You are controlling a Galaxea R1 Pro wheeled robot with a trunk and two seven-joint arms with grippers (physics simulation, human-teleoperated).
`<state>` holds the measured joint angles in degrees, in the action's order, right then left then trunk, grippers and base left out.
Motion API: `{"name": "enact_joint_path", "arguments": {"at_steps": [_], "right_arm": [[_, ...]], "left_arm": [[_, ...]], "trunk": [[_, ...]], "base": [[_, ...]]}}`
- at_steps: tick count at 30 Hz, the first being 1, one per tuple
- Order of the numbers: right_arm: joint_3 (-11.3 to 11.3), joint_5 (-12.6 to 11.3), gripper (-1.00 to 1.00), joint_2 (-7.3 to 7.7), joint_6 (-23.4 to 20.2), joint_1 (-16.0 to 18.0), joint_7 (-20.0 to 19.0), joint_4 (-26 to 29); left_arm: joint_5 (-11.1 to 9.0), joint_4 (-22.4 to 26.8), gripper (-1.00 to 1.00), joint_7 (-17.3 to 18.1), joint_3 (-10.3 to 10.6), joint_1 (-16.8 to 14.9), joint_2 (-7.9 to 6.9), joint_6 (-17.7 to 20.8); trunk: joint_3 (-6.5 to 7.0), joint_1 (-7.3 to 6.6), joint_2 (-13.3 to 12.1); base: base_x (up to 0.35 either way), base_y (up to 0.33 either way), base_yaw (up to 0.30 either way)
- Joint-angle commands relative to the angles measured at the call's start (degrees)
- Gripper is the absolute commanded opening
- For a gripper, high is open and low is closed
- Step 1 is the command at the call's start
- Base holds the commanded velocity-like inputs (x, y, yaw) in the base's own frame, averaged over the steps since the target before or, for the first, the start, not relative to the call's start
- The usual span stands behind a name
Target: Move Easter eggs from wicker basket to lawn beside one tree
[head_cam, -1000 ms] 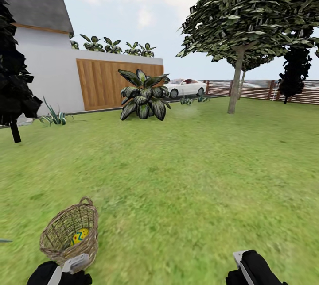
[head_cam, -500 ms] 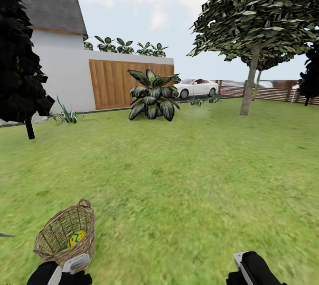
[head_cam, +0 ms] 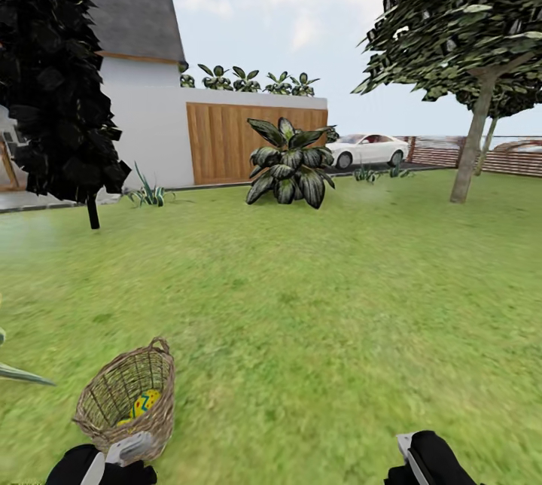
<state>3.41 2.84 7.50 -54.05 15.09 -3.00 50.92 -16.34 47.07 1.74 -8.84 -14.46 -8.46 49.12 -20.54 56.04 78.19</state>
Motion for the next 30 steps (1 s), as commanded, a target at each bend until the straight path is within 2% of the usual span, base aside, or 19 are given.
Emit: {"name": "enact_joint_path", "arguments": {"at_steps": [1,16,30], "right_arm": [[0.2,0.32,1.0,0.04,-0.27,0.02,-0.29,0.04],[0.29,0.32,1.0,-0.3,-0.26,0.02,-0.33,-0.03],[0.21,0.32,1.0,-0.2,-0.33,0.02,-0.34,-0.03]], "left_arm": [[0.08,0.04,1.0,0.17,-0.12,-0.04,0.02,0.27],[0.05,0.04,1.0,0.19,-0.2,-0.04,-0.06,0.28],[0.17,0.04,1.0,0.28,-0.21,-0.04,-0.62,0.28]], "trunk": [[-0.07,0.03,0.04],[-0.07,0.03,0.04],[-0.07,0.03,0.04]], "base": [[0.232,0.062,0.26],[0.291,0.119,0.256],[0.304,0.036,0.023]]}}
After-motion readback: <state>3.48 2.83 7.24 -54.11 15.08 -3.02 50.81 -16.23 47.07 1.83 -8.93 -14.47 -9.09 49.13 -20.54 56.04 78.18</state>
